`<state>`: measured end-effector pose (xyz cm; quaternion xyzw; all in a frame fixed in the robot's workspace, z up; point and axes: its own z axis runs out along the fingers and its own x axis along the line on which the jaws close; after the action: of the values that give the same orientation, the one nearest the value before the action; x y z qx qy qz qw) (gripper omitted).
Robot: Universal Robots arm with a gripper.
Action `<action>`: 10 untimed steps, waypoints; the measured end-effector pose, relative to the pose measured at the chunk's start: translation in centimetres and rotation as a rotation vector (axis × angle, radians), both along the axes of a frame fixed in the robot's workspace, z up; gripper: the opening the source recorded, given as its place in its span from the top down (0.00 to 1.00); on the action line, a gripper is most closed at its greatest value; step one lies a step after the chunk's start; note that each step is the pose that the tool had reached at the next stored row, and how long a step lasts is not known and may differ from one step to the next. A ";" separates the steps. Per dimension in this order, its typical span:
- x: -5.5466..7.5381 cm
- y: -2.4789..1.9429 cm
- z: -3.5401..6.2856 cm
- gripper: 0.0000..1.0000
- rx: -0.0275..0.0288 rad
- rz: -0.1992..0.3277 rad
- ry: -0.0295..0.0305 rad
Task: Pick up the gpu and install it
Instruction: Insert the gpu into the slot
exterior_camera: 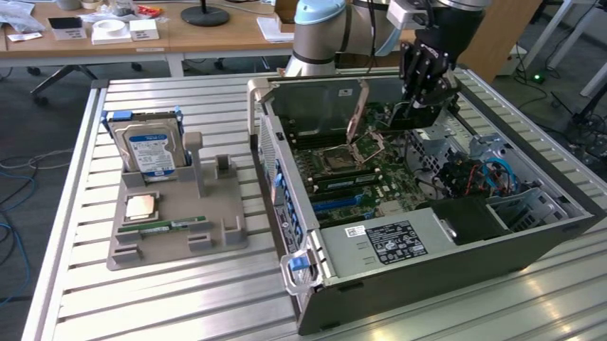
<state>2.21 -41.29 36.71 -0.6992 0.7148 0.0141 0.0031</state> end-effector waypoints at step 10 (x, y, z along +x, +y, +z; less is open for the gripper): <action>-0.1 0.00 -0.18 0.74 0.0000 0.000 0.0000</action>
<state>2.16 -41.29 36.54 -0.6991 0.7148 0.0141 0.0031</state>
